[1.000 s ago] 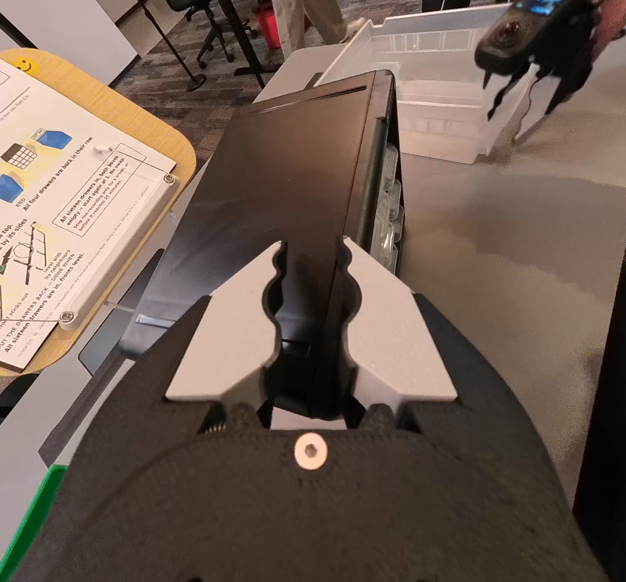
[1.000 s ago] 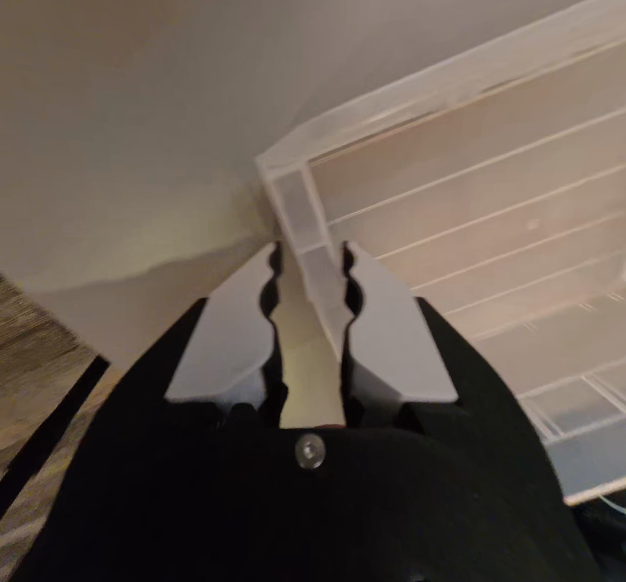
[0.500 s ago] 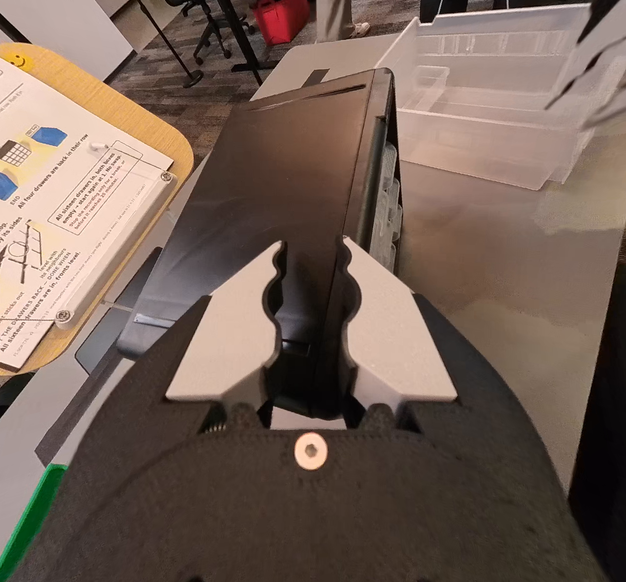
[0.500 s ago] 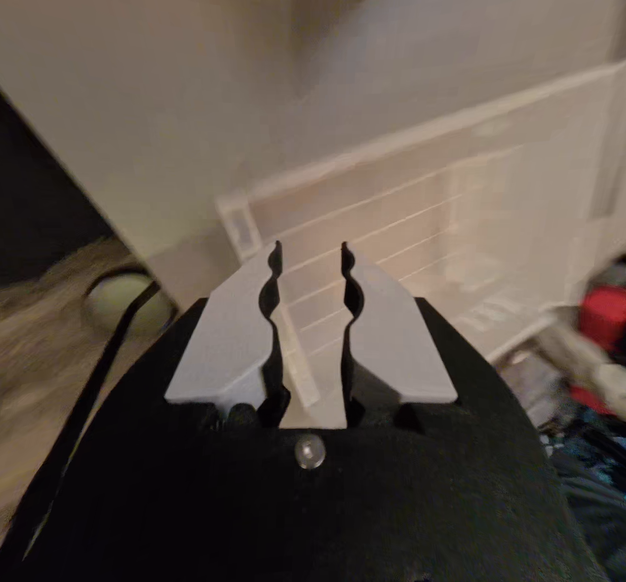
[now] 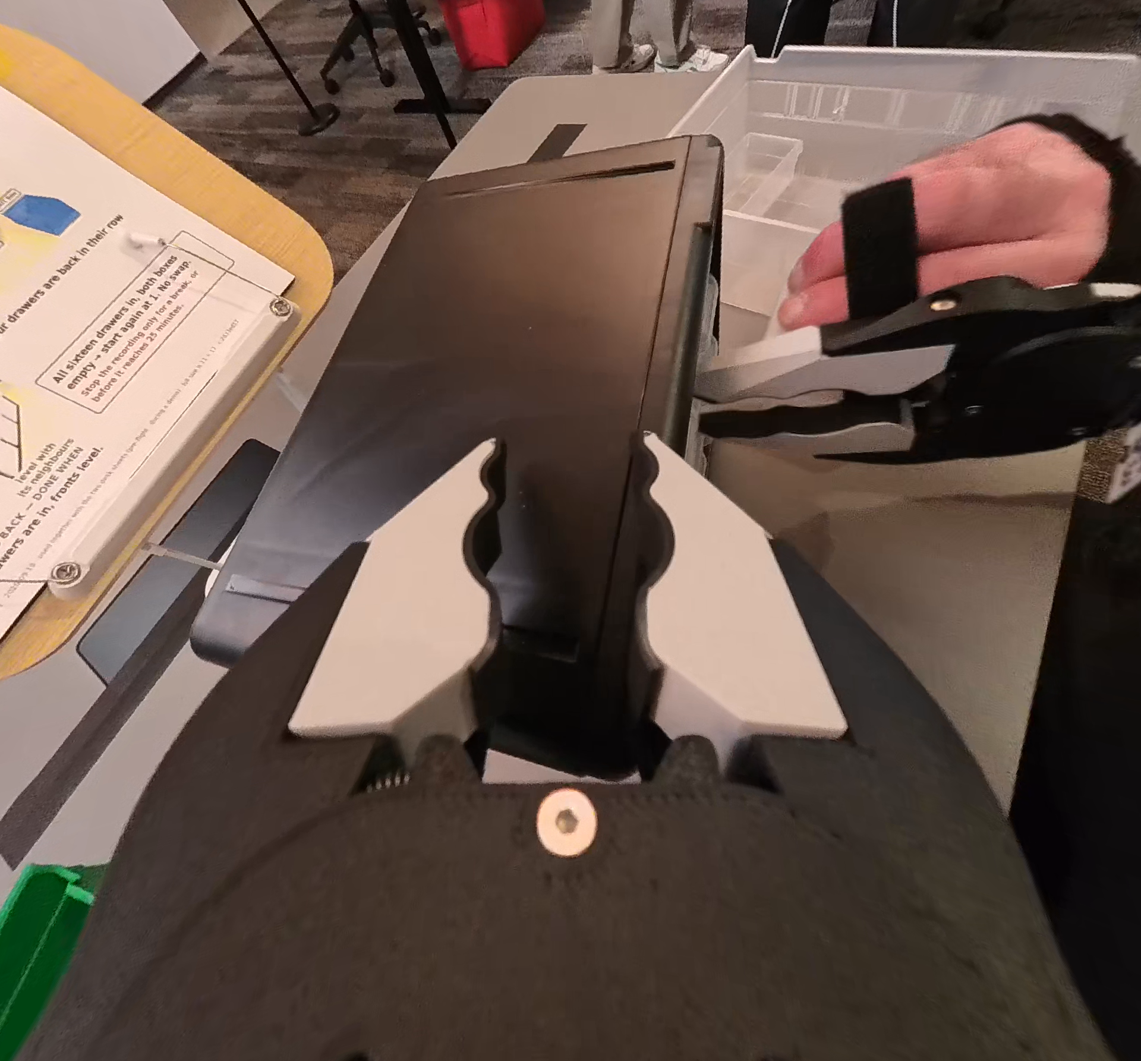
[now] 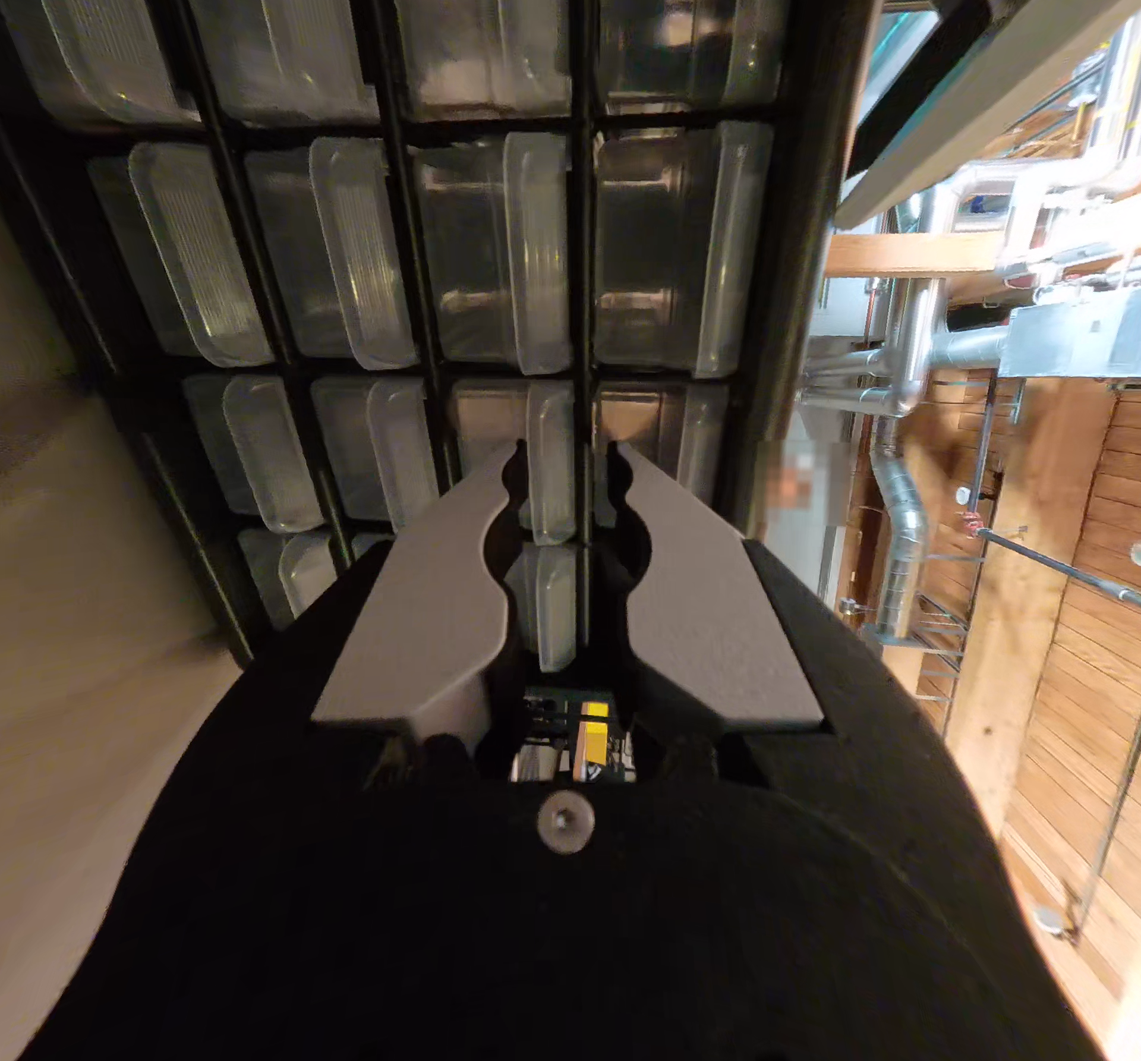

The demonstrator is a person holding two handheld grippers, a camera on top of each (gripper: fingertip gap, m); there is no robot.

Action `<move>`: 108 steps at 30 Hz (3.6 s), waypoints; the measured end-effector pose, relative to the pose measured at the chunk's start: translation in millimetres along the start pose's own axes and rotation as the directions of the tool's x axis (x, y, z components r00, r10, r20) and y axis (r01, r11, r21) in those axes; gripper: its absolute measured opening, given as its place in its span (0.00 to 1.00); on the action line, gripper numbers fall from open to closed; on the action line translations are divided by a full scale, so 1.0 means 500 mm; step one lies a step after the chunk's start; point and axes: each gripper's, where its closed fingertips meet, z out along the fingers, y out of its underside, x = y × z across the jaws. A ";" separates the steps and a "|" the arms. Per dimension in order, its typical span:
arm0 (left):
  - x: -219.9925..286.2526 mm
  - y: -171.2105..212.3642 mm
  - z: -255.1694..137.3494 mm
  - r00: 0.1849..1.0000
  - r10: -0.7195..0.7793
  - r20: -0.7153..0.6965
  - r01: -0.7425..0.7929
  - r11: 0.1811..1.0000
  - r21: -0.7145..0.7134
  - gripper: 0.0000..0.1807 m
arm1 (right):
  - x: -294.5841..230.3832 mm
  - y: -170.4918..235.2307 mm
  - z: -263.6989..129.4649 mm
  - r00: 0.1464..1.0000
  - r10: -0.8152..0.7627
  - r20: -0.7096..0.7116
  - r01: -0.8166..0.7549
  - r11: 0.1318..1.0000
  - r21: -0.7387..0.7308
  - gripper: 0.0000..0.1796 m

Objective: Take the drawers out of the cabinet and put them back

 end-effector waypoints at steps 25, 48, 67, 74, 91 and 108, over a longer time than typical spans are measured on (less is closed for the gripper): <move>0.001 0.001 0.000 1.000 0.006 -0.007 -0.006 1.000 -0.007 0.21 | -0.043 0.009 -0.105 0.224 0.939 0.260 -0.731 0.338 -0.593 0.52; 0.002 0.000 -0.001 1.000 0.017 -0.003 -0.017 1.000 0.009 0.21 | -0.045 0.025 -0.175 0.054 0.939 0.340 -0.443 0.327 -0.835 0.30; 0.002 -0.001 -0.001 1.000 0.017 -0.004 -0.017 1.000 0.008 0.21 | -0.016 0.395 -0.320 0.339 0.830 0.442 -0.277 0.537 -0.796 0.31; 0.002 0.000 0.000 1.000 0.014 -0.006 -0.014 1.000 0.004 0.21 | -0.170 0.532 -0.308 0.375 0.679 0.631 0.005 0.679 -0.734 0.31; 0.003 -0.001 0.000 1.000 0.016 -0.010 -0.016 1.000 0.004 0.21 | -0.212 0.692 -0.172 0.665 0.495 0.560 0.200 0.604 -0.771 0.46; 0.003 0.000 0.000 1.000 0.017 -0.009 -0.017 1.000 0.006 0.21 | -0.064 -0.006 -0.061 0.958 0.111 0.263 -0.099 0.993 -0.058 0.23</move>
